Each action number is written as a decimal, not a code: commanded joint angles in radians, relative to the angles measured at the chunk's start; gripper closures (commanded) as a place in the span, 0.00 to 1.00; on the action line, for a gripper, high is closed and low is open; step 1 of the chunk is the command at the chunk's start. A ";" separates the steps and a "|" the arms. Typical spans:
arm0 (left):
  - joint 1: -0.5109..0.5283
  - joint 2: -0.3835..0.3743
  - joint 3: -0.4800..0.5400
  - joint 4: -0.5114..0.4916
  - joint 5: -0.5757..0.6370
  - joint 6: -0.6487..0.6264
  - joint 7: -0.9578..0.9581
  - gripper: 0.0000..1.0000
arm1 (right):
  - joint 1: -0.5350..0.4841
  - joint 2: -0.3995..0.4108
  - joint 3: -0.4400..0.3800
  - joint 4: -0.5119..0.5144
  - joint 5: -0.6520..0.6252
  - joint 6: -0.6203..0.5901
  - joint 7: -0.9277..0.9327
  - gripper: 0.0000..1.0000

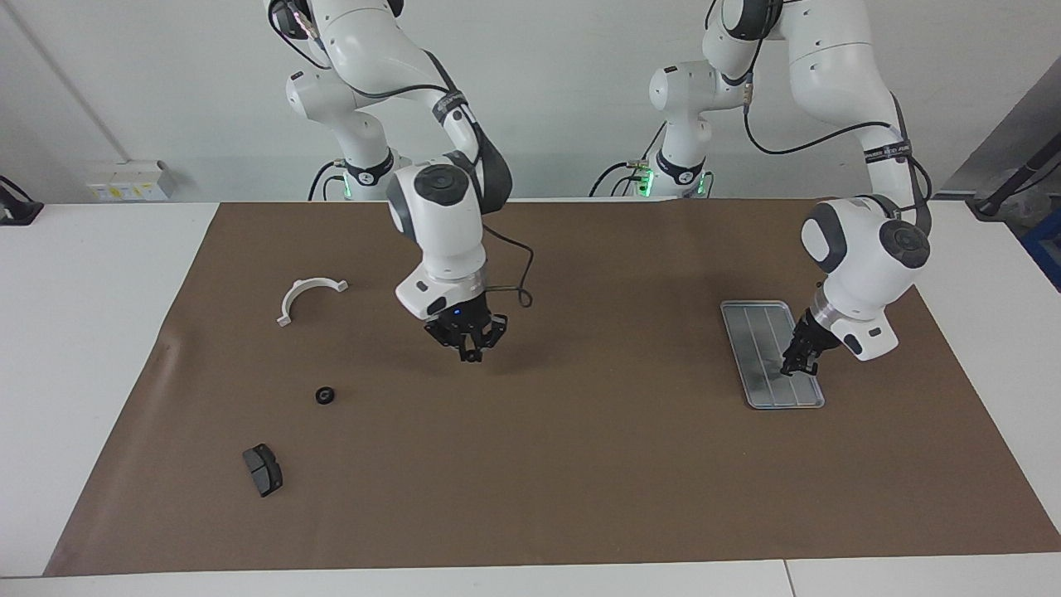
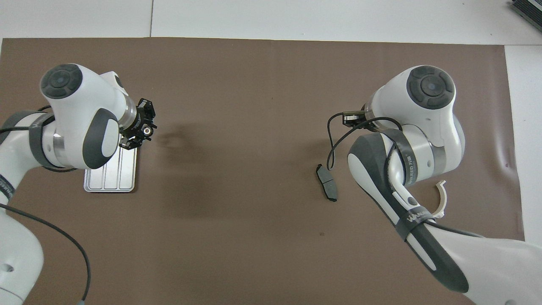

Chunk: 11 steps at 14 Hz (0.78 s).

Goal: Place bearing gear from tray to pile

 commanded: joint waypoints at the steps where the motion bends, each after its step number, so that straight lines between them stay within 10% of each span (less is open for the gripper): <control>1: -0.136 0.025 0.016 0.033 0.012 -0.013 -0.184 0.85 | -0.076 -0.057 0.016 -0.113 -0.014 0.002 -0.141 1.00; 7: -0.375 0.087 0.013 0.071 -0.001 0.102 -0.518 0.77 | -0.188 -0.107 0.016 -0.334 -0.014 0.205 -0.274 1.00; 11: -0.467 0.096 0.010 0.073 -0.051 0.128 -0.545 0.77 | -0.202 -0.105 0.016 -0.380 -0.014 0.211 -0.295 0.54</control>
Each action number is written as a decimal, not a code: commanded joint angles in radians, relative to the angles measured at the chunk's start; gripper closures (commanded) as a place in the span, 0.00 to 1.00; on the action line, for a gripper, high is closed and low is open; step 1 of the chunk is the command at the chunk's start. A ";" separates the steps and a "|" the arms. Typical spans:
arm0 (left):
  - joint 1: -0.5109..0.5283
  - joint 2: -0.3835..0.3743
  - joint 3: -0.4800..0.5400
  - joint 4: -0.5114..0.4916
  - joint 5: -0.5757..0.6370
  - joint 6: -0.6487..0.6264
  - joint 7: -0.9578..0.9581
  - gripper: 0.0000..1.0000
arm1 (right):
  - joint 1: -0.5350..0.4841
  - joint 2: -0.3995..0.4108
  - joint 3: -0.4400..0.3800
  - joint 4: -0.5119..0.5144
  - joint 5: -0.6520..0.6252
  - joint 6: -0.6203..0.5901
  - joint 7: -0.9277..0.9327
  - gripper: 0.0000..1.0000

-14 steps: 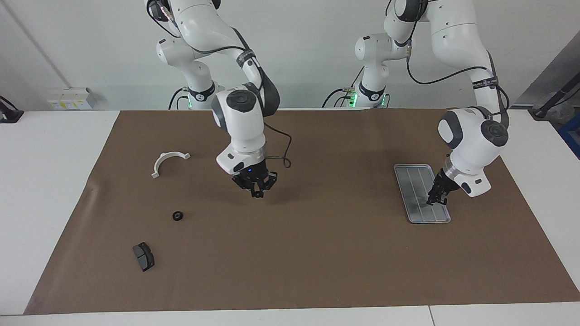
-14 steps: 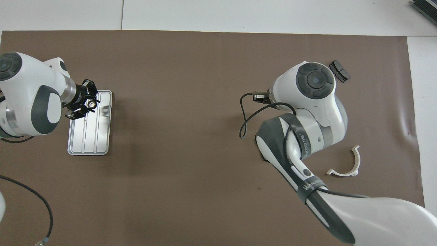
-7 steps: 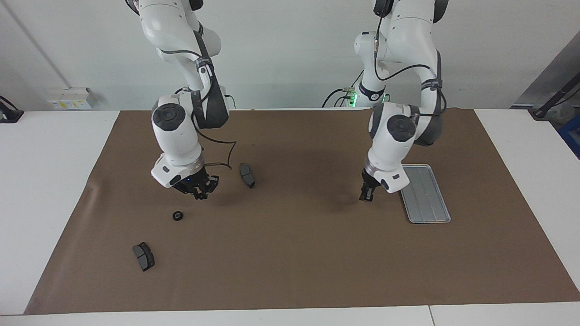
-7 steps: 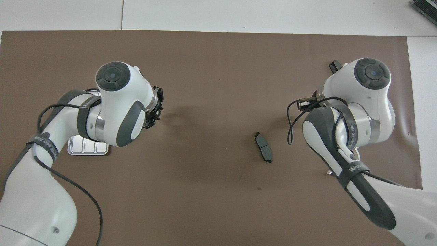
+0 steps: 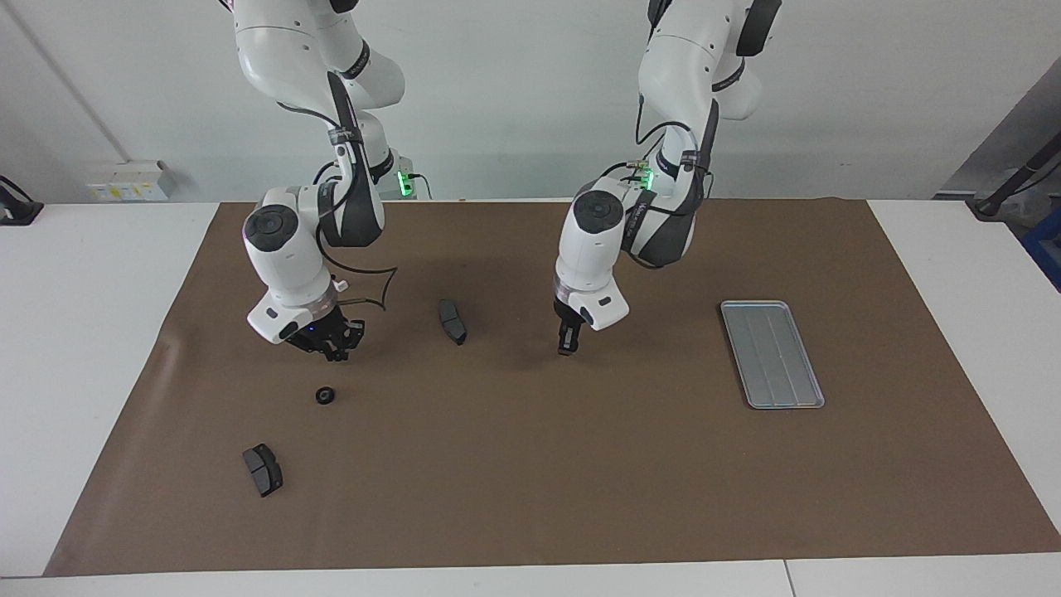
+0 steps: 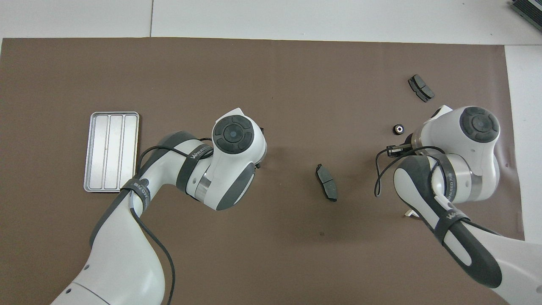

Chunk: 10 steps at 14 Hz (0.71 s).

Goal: Place bearing gear from tray to pile

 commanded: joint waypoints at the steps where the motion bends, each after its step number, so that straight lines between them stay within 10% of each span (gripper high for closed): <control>1: -0.057 0.011 0.014 0.016 -0.039 0.004 -0.010 0.77 | -0.016 -0.039 0.016 -0.046 -0.013 0.023 -0.011 0.27; 2: -0.076 0.011 0.014 0.009 -0.046 0.000 -0.010 0.69 | -0.015 -0.039 0.017 -0.044 -0.012 0.022 -0.003 0.00; 6: -0.064 0.005 0.016 0.006 -0.045 -0.036 0.007 0.08 | -0.007 -0.048 0.017 -0.018 -0.010 0.010 0.000 0.00; 10: 0.031 -0.022 0.020 0.029 -0.043 -0.152 0.177 0.00 | 0.001 -0.077 0.029 0.035 -0.010 -0.015 0.054 0.00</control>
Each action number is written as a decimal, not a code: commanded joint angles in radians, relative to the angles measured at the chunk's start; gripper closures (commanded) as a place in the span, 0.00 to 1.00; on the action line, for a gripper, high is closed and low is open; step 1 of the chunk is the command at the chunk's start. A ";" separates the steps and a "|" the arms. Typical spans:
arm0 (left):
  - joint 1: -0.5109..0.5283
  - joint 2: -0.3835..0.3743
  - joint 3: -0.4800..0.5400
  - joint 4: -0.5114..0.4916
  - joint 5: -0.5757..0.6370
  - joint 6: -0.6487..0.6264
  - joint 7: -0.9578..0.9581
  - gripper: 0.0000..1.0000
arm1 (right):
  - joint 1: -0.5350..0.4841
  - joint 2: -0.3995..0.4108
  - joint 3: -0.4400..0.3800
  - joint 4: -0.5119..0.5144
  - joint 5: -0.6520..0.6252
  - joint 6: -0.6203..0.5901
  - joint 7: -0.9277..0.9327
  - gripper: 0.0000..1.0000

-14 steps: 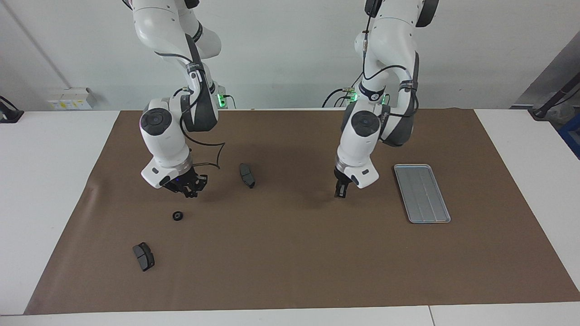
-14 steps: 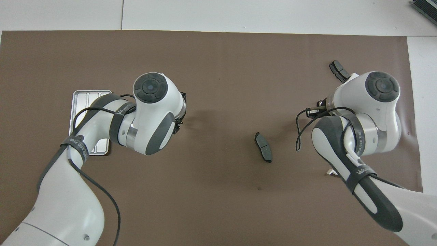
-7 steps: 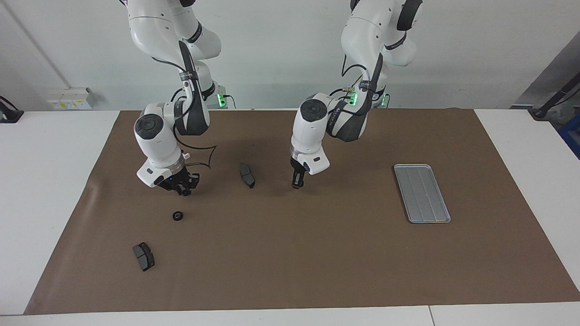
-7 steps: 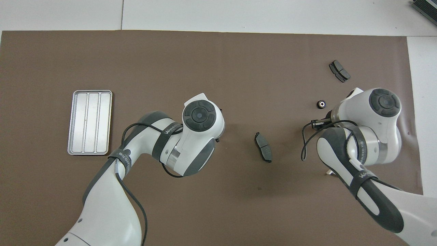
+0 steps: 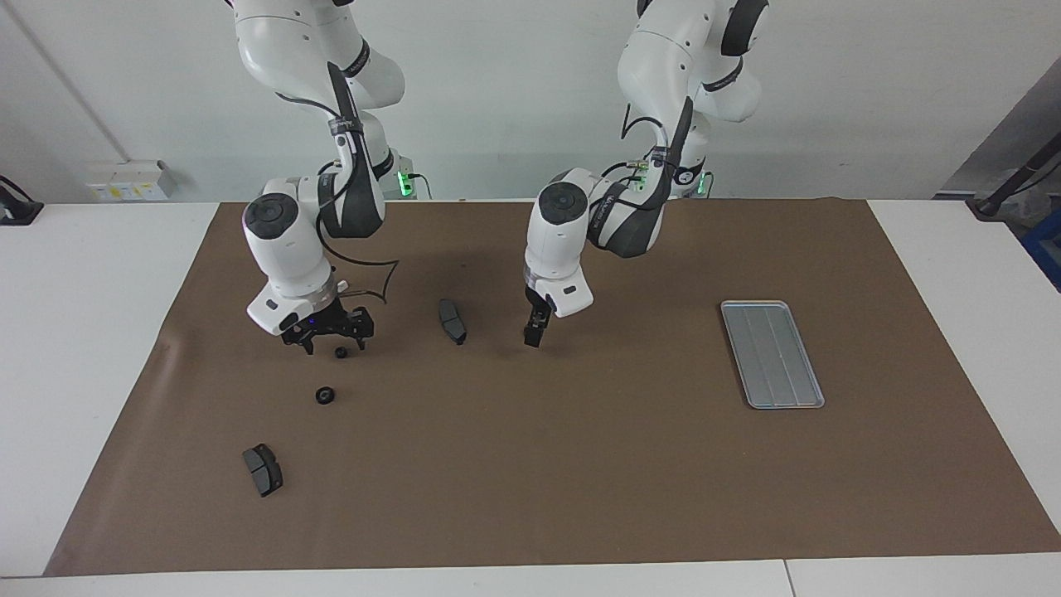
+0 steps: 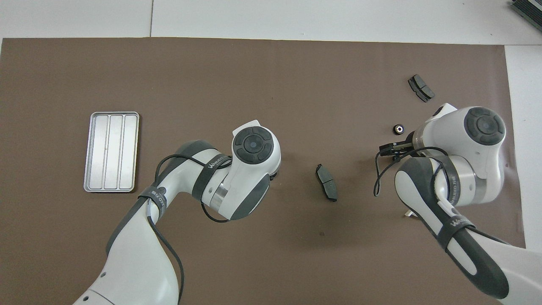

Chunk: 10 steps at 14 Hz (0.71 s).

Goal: Place bearing gear from tray to pile

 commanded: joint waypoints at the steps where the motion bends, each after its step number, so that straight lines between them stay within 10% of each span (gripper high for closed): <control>1: 0.115 -0.027 0.001 0.046 -0.017 -0.110 0.161 0.00 | 0.014 -0.027 0.014 0.042 -0.009 -0.034 0.057 0.00; 10: 0.566 -0.103 0.004 0.178 -0.011 -0.354 0.928 0.00 | 0.240 0.003 0.014 0.197 0.007 -0.120 0.325 0.00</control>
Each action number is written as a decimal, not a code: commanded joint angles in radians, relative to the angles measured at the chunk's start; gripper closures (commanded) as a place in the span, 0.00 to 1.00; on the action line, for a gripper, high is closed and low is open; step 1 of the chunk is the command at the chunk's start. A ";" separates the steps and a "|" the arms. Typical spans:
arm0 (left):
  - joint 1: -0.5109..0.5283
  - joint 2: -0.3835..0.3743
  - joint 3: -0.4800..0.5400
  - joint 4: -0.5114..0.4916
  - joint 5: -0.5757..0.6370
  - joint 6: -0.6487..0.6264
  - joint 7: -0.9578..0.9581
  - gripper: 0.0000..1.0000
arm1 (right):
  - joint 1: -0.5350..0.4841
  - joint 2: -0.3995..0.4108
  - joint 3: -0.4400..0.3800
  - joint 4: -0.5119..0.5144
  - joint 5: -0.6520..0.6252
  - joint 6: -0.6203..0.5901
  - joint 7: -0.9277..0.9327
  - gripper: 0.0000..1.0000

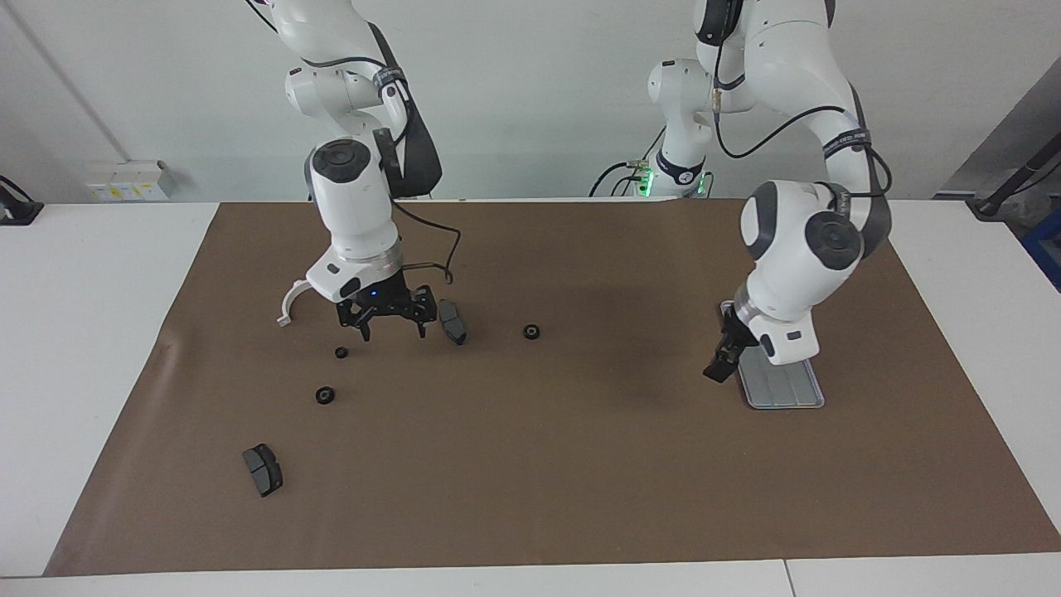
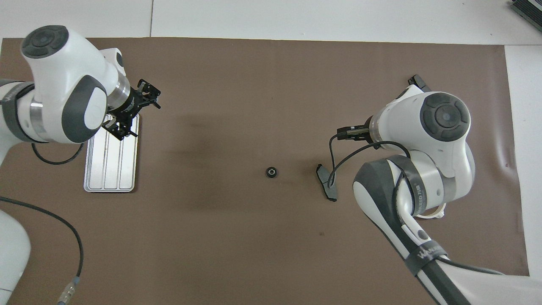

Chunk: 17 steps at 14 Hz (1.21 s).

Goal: Place bearing gear from tray to pile

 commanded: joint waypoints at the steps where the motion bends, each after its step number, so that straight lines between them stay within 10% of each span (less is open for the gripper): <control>1: 0.073 -0.082 -0.011 -0.012 -0.010 -0.064 0.202 0.00 | 0.058 0.033 0.000 0.037 0.005 -0.014 0.091 0.00; 11: 0.251 -0.235 -0.008 -0.001 -0.010 -0.176 0.959 0.00 | 0.296 0.212 0.000 0.085 0.005 0.171 0.367 0.00; 17: 0.248 -0.378 -0.011 -0.004 -0.007 -0.274 1.002 0.00 | 0.344 0.283 -0.001 0.073 -0.020 0.239 0.389 0.00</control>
